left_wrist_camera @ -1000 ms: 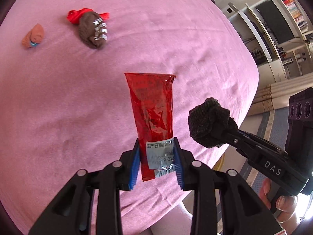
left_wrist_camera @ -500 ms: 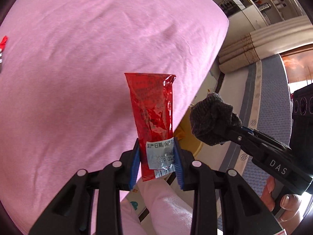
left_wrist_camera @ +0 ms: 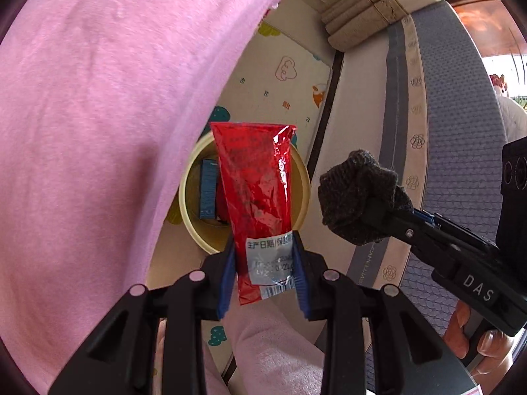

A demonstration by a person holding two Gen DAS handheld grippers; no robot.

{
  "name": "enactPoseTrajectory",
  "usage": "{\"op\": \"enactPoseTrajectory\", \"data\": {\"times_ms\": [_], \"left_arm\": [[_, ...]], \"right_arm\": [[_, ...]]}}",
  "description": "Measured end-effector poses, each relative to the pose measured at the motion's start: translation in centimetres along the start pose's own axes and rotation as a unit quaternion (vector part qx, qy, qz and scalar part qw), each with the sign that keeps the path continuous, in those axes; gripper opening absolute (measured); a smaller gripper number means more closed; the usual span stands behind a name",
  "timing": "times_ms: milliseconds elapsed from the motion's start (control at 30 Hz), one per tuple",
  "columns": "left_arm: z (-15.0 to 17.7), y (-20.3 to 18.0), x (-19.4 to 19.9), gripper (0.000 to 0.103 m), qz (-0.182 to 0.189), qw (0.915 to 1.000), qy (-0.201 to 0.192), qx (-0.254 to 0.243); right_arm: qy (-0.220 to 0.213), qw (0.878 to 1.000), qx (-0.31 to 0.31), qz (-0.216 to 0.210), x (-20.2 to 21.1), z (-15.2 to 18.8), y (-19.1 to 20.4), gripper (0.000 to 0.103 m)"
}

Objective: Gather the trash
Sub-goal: 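Carry the wrapper and black sock over the yellow bucket and open both tools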

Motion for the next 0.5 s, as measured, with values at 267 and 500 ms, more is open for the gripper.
{"op": "enactPoseTrajectory", "data": {"times_ms": [267,500], "left_arm": [[-0.2,-2.5,-5.0,0.037,-0.014,0.9986,0.046,-0.021],[-0.3,-1.9,-7.0,0.075,-0.029,0.997,0.07,-0.015]], "right_arm": [[0.023,0.999,-0.036,-0.007,-1.6,1.0,-5.0,0.021],[0.016,0.999,-0.048,-0.001,-1.5,0.3,-7.4,0.041]]}}
Point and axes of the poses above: each gripper's, at about its wrist camera, not at the fingertips, and x roughly against the way its jaws point, y to its left, z to its underside, the point moved 10 cm from there along -x, roughly the way its jaws point, and after that the axes turned 3 degrees about y, right-handed, at the moved point
